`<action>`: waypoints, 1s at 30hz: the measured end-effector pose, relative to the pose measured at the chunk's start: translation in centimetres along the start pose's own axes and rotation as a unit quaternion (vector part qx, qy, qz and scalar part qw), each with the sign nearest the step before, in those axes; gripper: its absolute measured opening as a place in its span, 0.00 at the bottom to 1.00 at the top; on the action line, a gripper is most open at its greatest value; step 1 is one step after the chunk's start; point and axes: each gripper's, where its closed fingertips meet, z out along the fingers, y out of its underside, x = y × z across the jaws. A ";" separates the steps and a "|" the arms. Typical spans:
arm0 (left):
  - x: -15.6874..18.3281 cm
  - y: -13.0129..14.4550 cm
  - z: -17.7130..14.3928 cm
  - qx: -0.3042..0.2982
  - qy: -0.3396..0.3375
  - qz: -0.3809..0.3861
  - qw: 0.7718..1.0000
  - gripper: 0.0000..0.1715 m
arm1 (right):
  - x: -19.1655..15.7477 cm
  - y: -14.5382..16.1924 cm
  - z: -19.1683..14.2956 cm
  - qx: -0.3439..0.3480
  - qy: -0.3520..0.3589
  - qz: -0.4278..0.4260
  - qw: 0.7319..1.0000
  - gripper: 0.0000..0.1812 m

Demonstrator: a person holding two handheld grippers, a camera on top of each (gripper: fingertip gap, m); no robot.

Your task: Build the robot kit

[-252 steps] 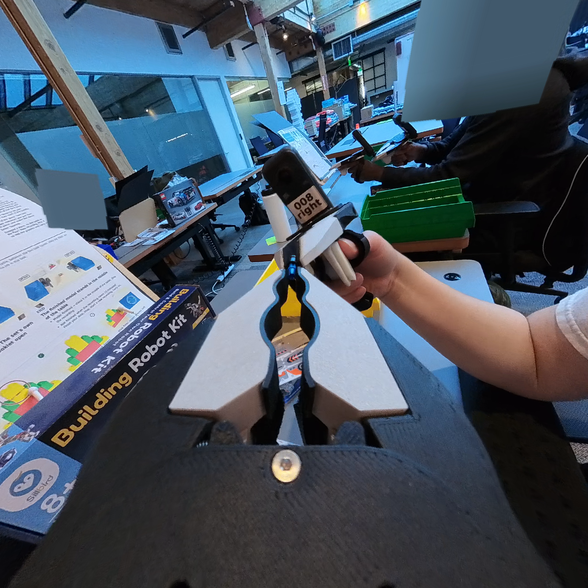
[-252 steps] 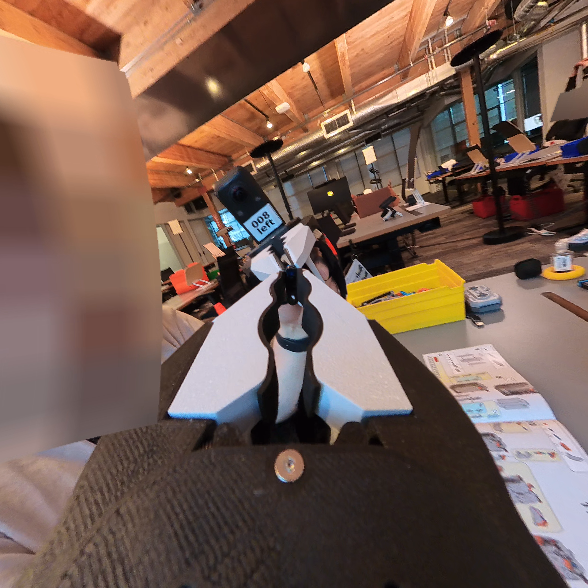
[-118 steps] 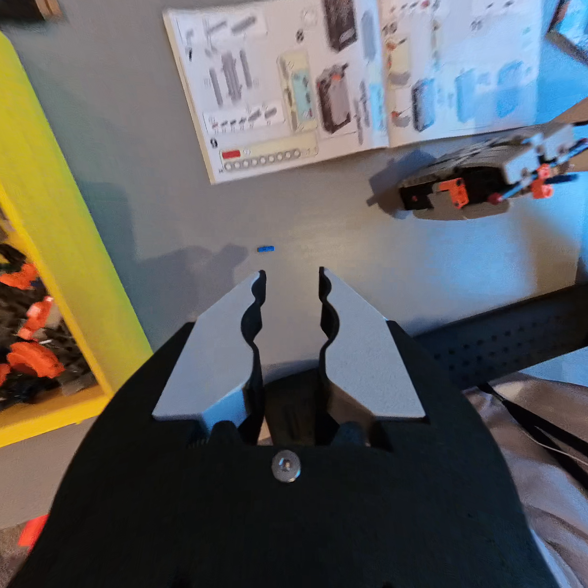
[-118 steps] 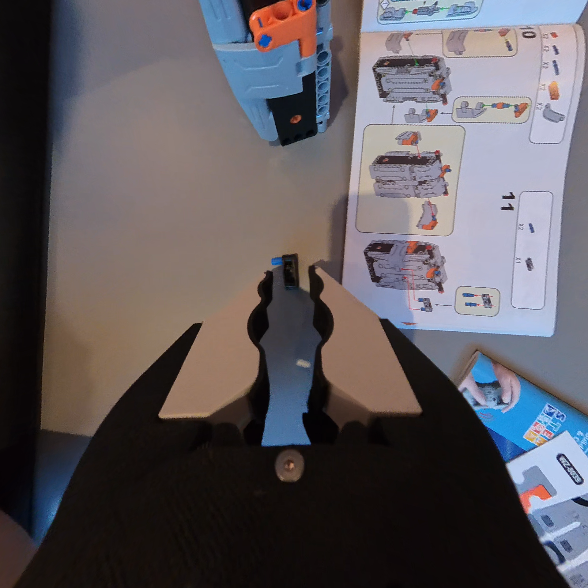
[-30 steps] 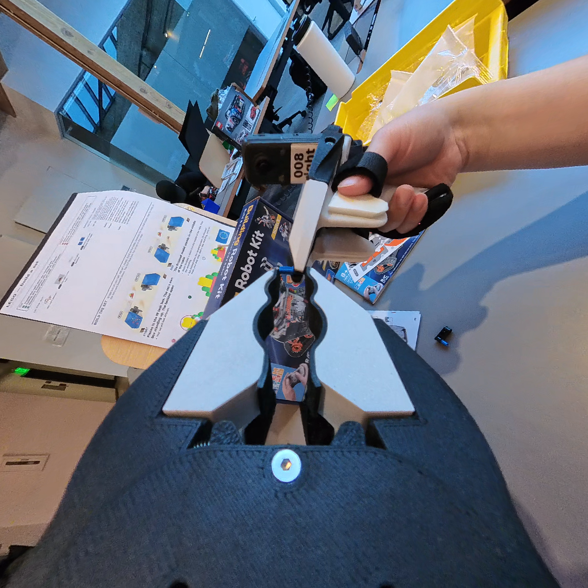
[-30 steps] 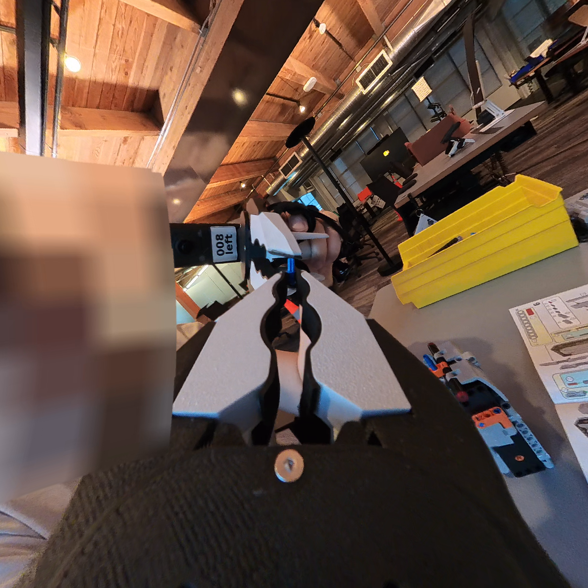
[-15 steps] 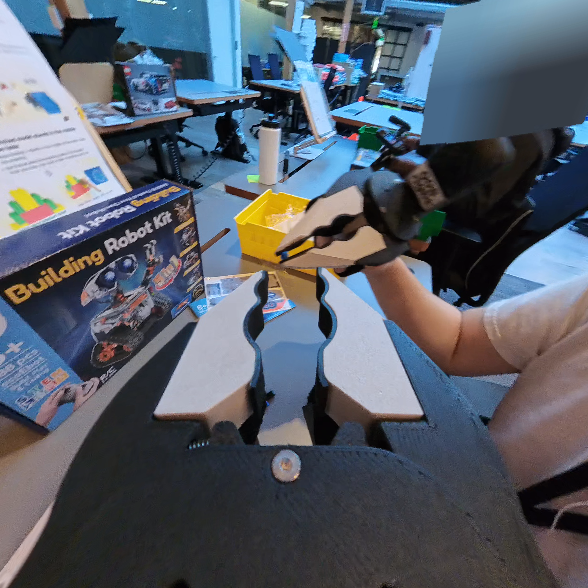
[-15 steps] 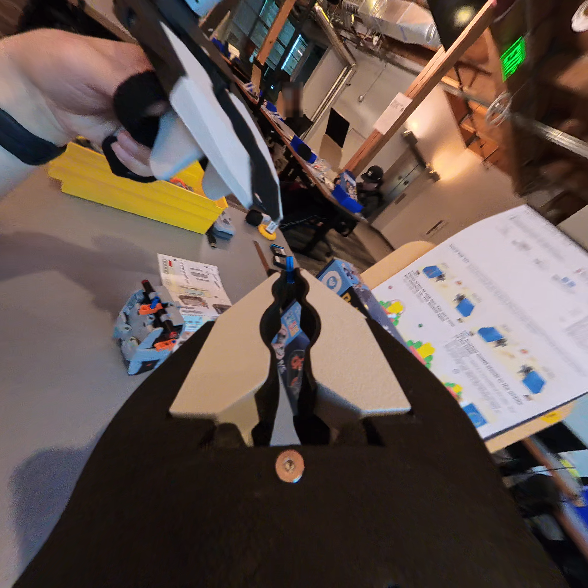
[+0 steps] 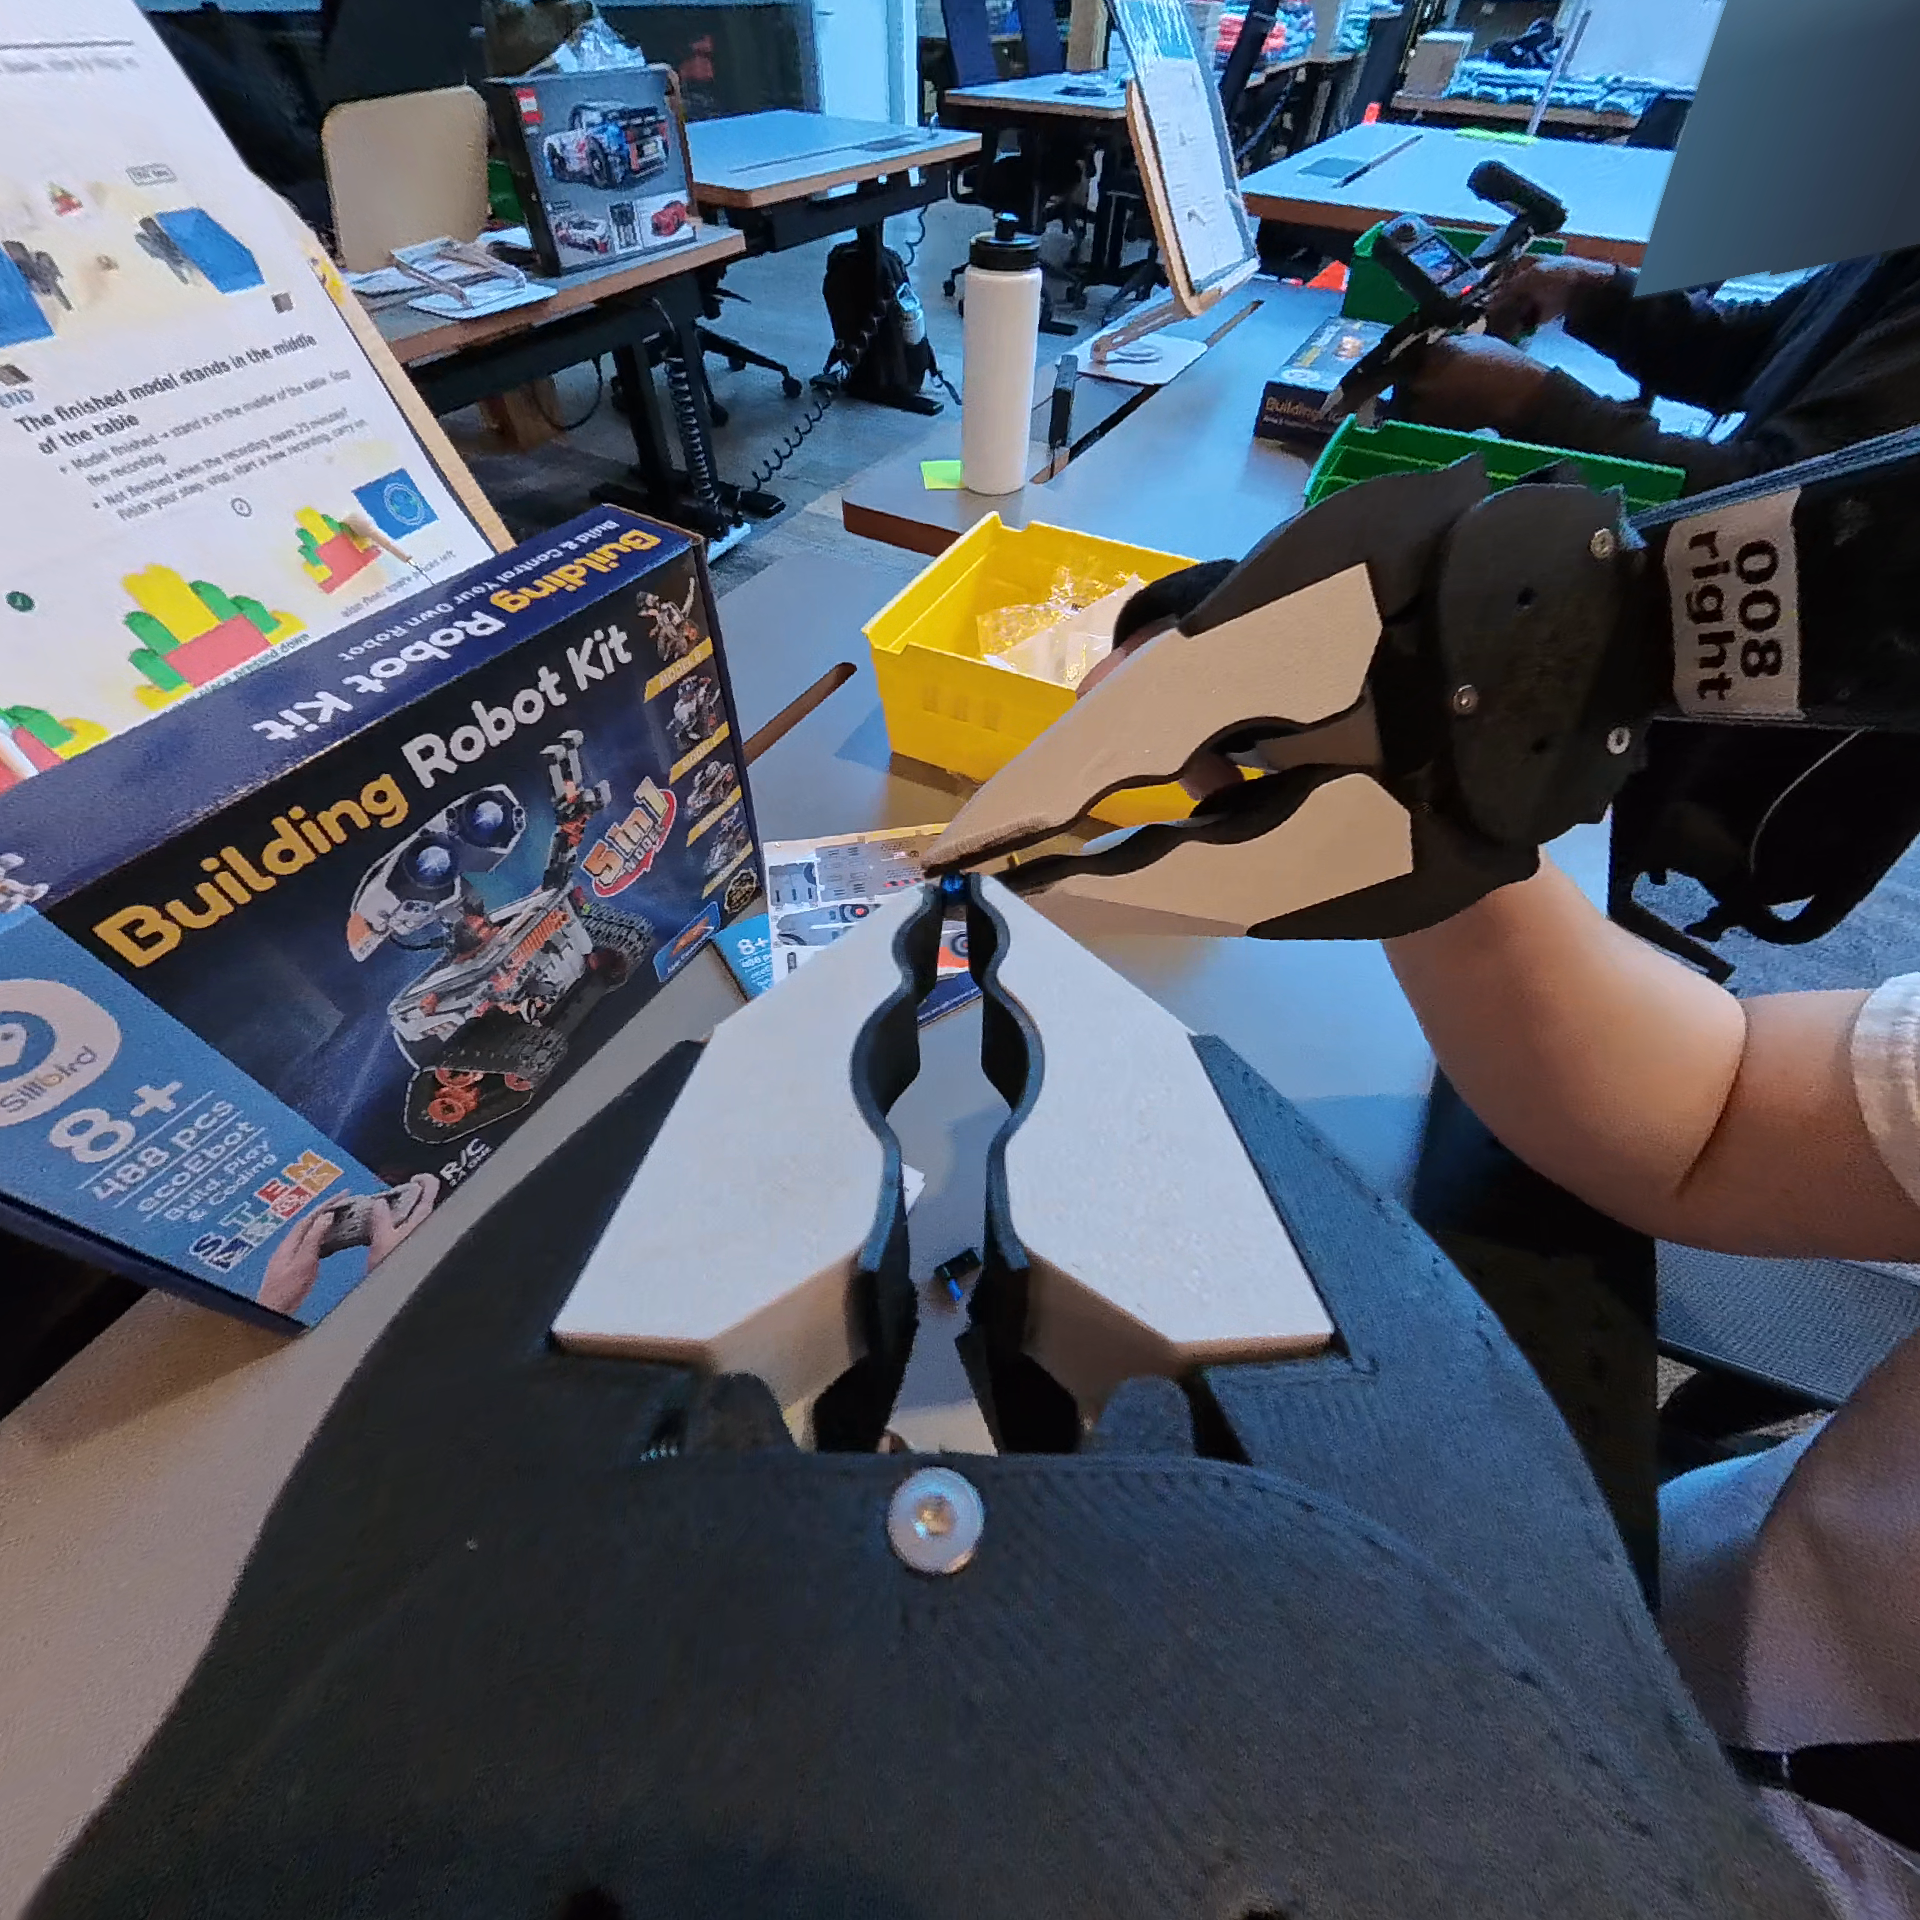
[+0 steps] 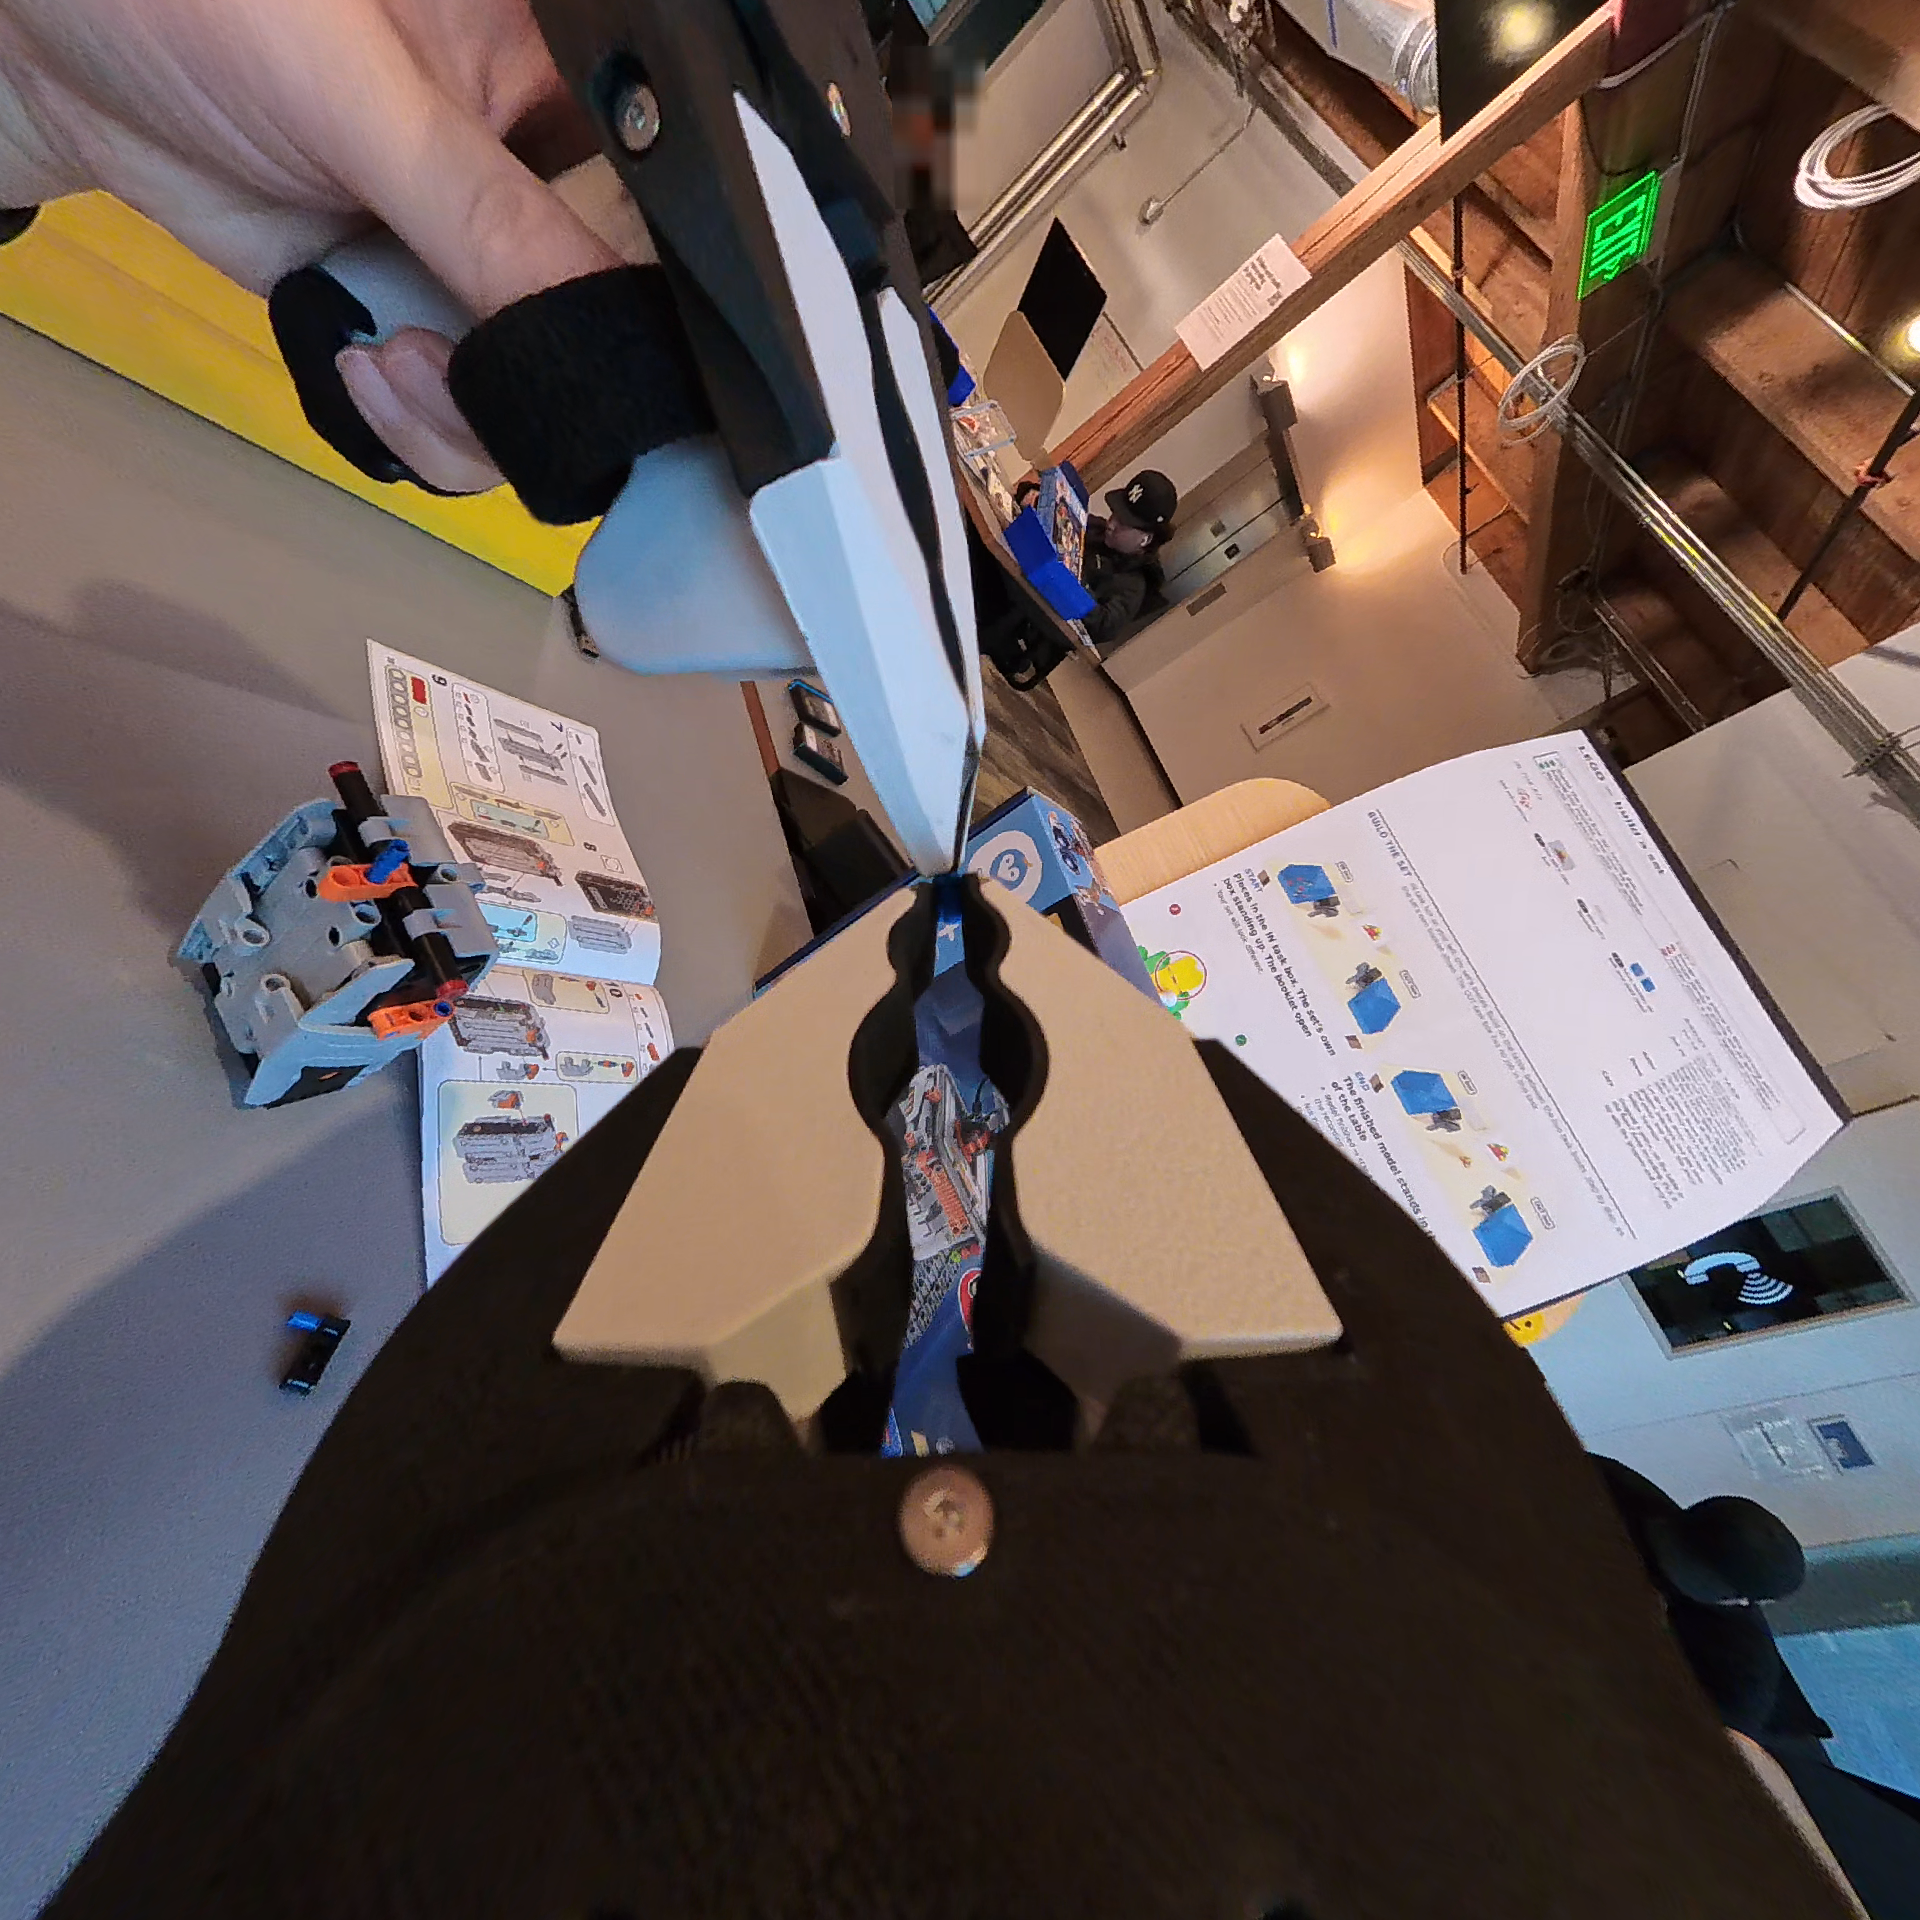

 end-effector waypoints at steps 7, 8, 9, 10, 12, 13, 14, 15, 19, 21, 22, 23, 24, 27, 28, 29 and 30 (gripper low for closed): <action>0.7 -1.5 -1.3 0.052 0.064 -0.029 0.996 0.01 | 0.8 -1.7 -0.9 0.079 -0.003 0.061 0.995 0.09; 1.2 -2.0 -1.7 0.070 0.094 -0.047 0.992 0.01 | 1.0 -2.2 -1.3 0.109 -0.010 0.085 0.990 0.13; 1.7 -2.4 -2.2 0.084 0.128 -0.065 0.986 0.01 | 1.1 -2.9 -2.0 0.148 -0.022 0.106 0.983 0.13; 2.1 -2.7 -2.6 0.094 0.158 -0.084 0.979 0.01 | 1.1 -3.5 -2.7 0.187 -0.036 0.120 0.974 0.13; 2.7 -3.0 -3.1 0.104 0.203 -0.109 0.968 0.01 | 1.3 -4.5 -3.9 0.243 -0.049 0.142 0.958 0.12; 2.9 -3.1 -3.3 0.107 0.220 -0.116 0.963 0.01 | 1.3 -4.7 -4.2 0.255 -0.053 0.145 0.954 0.13; 3.2 -3.1 -3.4 0.108 0.234 -0.122 0.959 0.01 | 1.5 -4.8 -4.3 0.260 -0.048 0.143 0.954 0.14; 3.4 -3.1 -3.4 0.107 0.246 -0.128 0.955 0.01 | 1.7 -4.9 -4.3 0.265 -0.036 0.138 0.954 0.16; 4.3 -3.1 -3.5 0.101 0.275 -0.136 0.946 0.01 | 1.0 -5.3 -4.6 0.273 -0.048 0.121 0.953 0.06; 4.5 -3.0 -3.4 0.097 0.280 -0.137 0.945 0.01 | 0.9 -5.3 -4.6 0.274 -0.049 0.117 0.953 0.06; 4.6 -3.0 -3.4 0.095 0.280 -0.136 0.946 0.01 | 0.8 -5.4 -4.7 0.276 -0.050 0.115 0.953 0.06; 4.7 -3.0 -3.4 0.094 0.281 -0.136 0.946 0.01 | 0.8 -5.5 -4.7 0.277 -0.052 0.113 0.953 0.05; 4.7 -3.0 -3.4 0.094 0.282 -0.136 0.945 0.01 | 0.6 -5.6 -4.8 0.279 -0.056 0.111 0.952 0.05; 4.8 -2.9 -3.4 0.092 0.284 -0.136 0.945 0.01 | 0.3 -5.6 -4.7 0.273 -0.066 0.107 0.954 0.03; 4.9 -2.9 -3.4 0.091 0.284 -0.136 0.945 0.01 | 0.3 -5.6 -4.7 0.273 -0.063 0.106 0.954 0.02; 4.9 -2.9 -3.4 0.090 0.284 -0.135 0.945 0.01 | 0.3 -5.7 -4.8 0.274 -0.064 0.106 0.954 0.02; 4.9 -2.9 -3.4 0.089 0.283 -0.134 0.946 0.01 | 0.3 -5.7 -4.7 0.273 -0.067 0.109 0.954 0.02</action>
